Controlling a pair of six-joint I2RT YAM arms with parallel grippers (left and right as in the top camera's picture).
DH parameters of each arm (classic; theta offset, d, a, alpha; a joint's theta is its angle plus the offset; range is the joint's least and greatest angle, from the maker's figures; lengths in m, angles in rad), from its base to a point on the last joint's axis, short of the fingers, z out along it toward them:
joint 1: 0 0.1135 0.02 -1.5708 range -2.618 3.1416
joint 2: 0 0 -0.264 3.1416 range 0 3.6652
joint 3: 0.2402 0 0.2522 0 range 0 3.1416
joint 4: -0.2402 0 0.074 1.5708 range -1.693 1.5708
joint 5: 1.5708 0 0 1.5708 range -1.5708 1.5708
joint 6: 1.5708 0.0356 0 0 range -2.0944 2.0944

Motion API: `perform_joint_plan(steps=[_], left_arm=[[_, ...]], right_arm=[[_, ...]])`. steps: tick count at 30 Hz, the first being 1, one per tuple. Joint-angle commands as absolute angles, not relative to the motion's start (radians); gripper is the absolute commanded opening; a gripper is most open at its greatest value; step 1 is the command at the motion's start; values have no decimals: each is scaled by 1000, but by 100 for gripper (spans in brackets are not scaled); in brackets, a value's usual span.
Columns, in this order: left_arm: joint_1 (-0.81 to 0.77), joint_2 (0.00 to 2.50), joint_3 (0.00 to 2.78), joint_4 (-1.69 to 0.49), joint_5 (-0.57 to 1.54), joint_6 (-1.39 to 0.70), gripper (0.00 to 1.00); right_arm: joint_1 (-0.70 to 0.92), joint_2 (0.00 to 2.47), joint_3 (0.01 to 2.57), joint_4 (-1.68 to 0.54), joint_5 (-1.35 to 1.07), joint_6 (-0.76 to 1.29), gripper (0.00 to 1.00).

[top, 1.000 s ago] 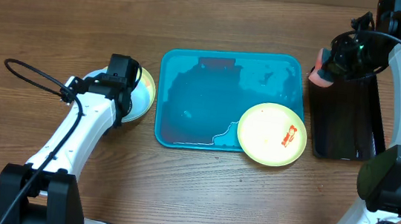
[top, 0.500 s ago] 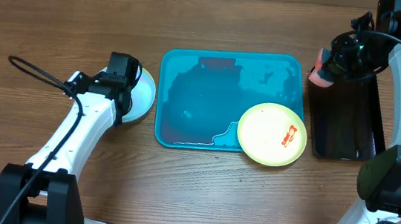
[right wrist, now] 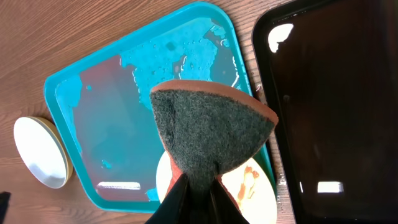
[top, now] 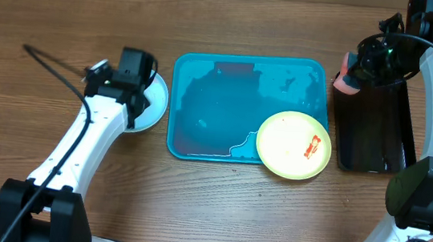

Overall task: Clean dirty plates on tray and stack at the side
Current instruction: 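Release the white plate and reach left gripper to the remaining yellow plate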

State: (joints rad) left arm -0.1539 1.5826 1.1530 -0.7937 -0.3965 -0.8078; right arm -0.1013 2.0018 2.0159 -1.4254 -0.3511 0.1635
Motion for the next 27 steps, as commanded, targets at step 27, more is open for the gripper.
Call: perform_joint_plan(steps=[27], left_arm=[[-564, 2009, 1424, -484, 261, -508, 50]], right_arm=[[-97, 1990, 2021, -1424, -345, 148, 4]])
